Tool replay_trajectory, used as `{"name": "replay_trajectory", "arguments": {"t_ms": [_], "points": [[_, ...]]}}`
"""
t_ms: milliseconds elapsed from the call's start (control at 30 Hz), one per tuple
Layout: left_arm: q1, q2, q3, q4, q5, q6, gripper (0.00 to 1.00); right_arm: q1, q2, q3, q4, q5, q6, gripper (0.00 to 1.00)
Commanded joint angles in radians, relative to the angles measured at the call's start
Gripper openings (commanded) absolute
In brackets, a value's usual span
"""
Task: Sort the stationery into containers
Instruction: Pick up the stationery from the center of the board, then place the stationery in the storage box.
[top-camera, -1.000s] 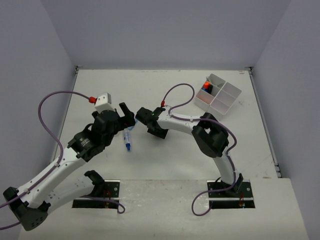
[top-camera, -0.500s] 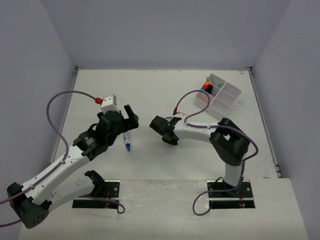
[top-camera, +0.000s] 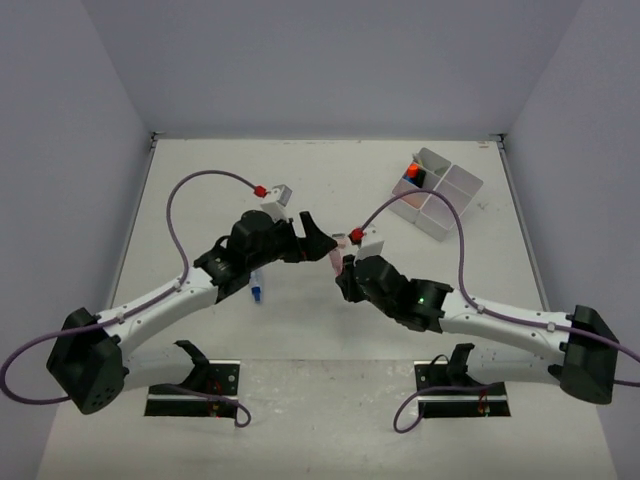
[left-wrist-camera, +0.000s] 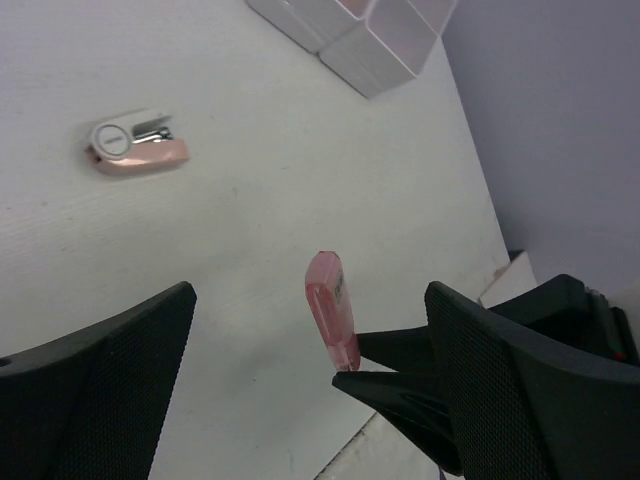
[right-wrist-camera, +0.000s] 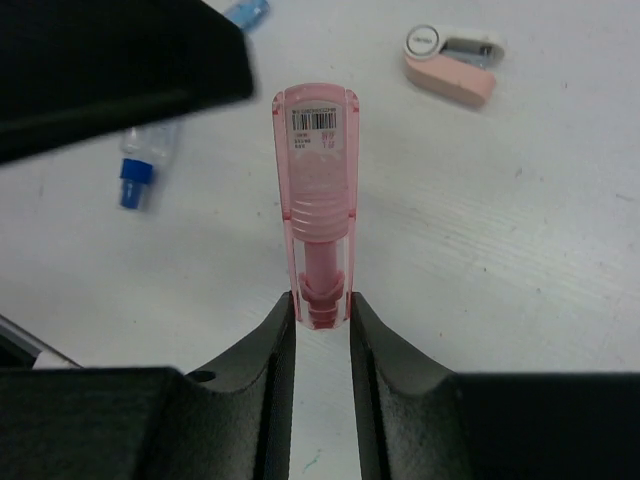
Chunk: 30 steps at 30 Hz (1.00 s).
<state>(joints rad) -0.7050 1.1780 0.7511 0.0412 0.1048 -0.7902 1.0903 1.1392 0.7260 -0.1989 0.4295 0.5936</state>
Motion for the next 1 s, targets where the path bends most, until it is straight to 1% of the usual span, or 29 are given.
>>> {"name": "replay_trajectory", "arguments": {"t_ms": [0,67,233,267,300,333,367,400,433,467,500,533,567,600,633,667,733,767,800,833,867,967], "points": [[-0.001,0.097,0.034,0.258,0.256,-0.073,0.89,0.007,-0.102,-0.050,0.166,-0.025,-0.177,0.00],[-0.002,0.140,0.036,0.286,0.284,-0.097,0.85,0.009,-0.134,-0.058,0.173,-0.022,-0.193,0.00],[-0.007,0.190,0.028,0.391,0.352,-0.138,0.44,0.010,-0.159,-0.053,0.153,0.006,-0.204,0.00],[-0.010,0.199,0.033,0.397,0.356,-0.140,0.37,0.010,-0.159,-0.050,0.150,0.013,-0.205,0.00],[-0.012,0.206,0.040,0.401,0.357,-0.139,0.24,0.010,-0.160,-0.051,0.151,0.017,-0.205,0.00],[-0.014,0.213,0.047,0.404,0.358,-0.137,0.09,0.011,-0.160,-0.052,0.152,0.019,-0.205,0.00],[-0.014,0.219,0.053,0.406,0.357,-0.132,0.01,0.011,-0.161,-0.053,0.151,0.025,-0.204,0.00],[-0.014,0.225,0.064,0.407,0.347,-0.117,0.00,0.010,-0.164,-0.054,0.141,0.037,-0.197,0.12],[-0.015,0.233,0.081,0.408,0.333,-0.096,0.00,0.010,-0.169,-0.057,0.126,0.050,-0.187,0.33],[-0.018,0.246,0.109,0.401,0.316,-0.058,0.00,0.010,-0.176,-0.057,0.110,0.067,-0.159,0.61],[-0.024,0.266,0.148,0.381,0.242,-0.013,0.00,0.007,-0.183,-0.050,0.052,0.097,-0.123,0.82],[-0.031,0.284,0.183,0.357,0.163,0.026,0.00,0.004,-0.191,-0.042,-0.009,0.129,-0.085,0.99],[-0.037,0.293,0.195,0.334,0.145,0.037,0.00,-0.004,-0.198,-0.038,-0.029,0.155,-0.048,0.99],[-0.046,0.358,0.280,0.309,0.038,0.104,0.00,-0.016,-0.207,-0.007,-0.171,0.215,0.017,0.99],[-0.058,0.442,0.375,0.297,-0.005,0.153,0.00,-0.029,-0.222,0.038,-0.346,0.259,0.145,0.99],[-0.061,0.495,0.427,0.290,-0.040,0.174,0.00,-0.034,-0.232,0.067,-0.448,0.300,0.231,0.99],[-0.062,0.650,0.561,0.291,-0.091,0.206,0.00,-0.042,-0.265,0.126,-0.660,0.387,0.464,0.99],[-0.062,0.682,0.633,0.292,-0.098,0.215,0.00,-0.043,-0.283,0.150,-0.734,0.399,0.506,0.99],[-0.063,0.712,0.670,0.292,-0.110,0.220,0.00,-0.043,-0.311,0.174,-0.799,0.405,0.537,0.99],[-0.063,0.805,0.779,0.290,-0.138,0.233,0.00,-0.043,-0.349,0.200,-0.866,0.412,0.566,0.99],[-0.062,0.881,0.867,0.290,-0.146,0.237,0.00,-0.043,-0.381,0.217,-0.903,0.418,0.576,0.99],[-0.064,1.020,1.018,0.318,-0.165,0.232,0.00,-0.046,-0.495,0.259,-0.962,0.426,0.568,0.99]]}}
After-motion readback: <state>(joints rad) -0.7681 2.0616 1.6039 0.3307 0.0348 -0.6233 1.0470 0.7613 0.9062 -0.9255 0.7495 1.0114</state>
